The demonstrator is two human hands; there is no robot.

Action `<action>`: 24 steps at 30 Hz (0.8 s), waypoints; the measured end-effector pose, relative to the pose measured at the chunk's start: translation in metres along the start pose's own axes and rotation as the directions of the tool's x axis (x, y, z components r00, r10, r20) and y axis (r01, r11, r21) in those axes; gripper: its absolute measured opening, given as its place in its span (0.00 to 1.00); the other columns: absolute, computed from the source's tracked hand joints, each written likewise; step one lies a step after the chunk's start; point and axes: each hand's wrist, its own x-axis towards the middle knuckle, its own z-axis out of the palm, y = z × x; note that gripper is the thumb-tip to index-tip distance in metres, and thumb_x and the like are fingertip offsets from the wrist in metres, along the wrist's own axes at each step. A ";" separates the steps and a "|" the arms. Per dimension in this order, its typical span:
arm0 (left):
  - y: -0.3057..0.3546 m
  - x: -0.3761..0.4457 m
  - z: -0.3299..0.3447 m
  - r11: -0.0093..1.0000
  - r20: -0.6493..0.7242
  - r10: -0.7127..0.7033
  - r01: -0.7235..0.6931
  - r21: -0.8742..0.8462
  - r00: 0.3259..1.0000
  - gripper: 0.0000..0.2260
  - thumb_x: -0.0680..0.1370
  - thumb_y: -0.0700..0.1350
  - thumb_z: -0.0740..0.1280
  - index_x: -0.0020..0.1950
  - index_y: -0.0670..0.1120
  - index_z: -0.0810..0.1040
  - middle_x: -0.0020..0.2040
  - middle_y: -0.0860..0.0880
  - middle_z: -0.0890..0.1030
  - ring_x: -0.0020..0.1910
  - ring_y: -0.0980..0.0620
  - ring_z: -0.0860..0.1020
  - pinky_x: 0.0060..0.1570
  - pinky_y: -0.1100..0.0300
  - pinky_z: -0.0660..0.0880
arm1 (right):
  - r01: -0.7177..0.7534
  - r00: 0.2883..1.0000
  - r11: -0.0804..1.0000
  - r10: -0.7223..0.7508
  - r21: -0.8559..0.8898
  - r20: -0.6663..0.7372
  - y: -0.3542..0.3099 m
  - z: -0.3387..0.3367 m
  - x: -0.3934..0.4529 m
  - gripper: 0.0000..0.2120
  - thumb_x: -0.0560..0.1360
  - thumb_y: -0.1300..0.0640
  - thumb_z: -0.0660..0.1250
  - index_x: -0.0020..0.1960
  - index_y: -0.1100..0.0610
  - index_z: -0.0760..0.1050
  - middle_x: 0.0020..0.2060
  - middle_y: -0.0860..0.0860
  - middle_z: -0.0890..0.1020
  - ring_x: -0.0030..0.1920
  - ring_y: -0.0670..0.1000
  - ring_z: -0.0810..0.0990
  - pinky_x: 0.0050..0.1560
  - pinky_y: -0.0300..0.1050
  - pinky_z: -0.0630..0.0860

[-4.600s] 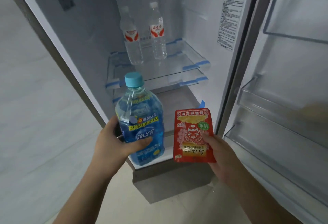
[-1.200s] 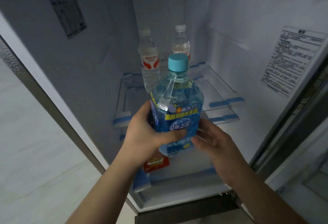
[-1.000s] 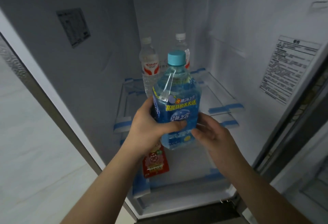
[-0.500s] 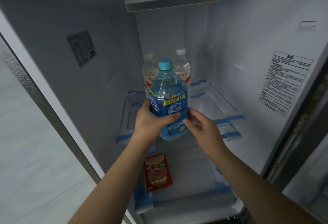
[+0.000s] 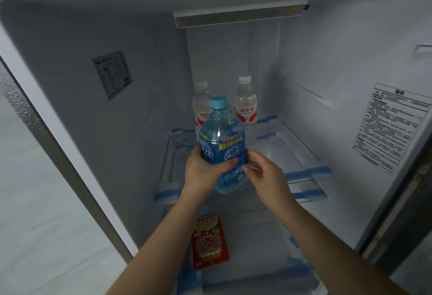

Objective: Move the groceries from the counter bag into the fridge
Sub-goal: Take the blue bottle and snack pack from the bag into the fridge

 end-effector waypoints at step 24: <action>-0.029 -0.011 -0.001 0.913 -0.074 0.243 -0.202 0.355 0.967 0.35 0.68 0.52 0.78 0.70 0.49 0.67 0.64 0.56 0.72 0.59 0.62 0.72 0.51 0.80 0.66 | 0.043 0.996 0.989 -0.054 -0.142 -0.072 0.011 0.012 0.017 0.26 0.71 0.55 0.74 0.67 0.52 0.69 0.54 0.40 0.77 0.55 0.41 0.77 0.54 0.26 0.68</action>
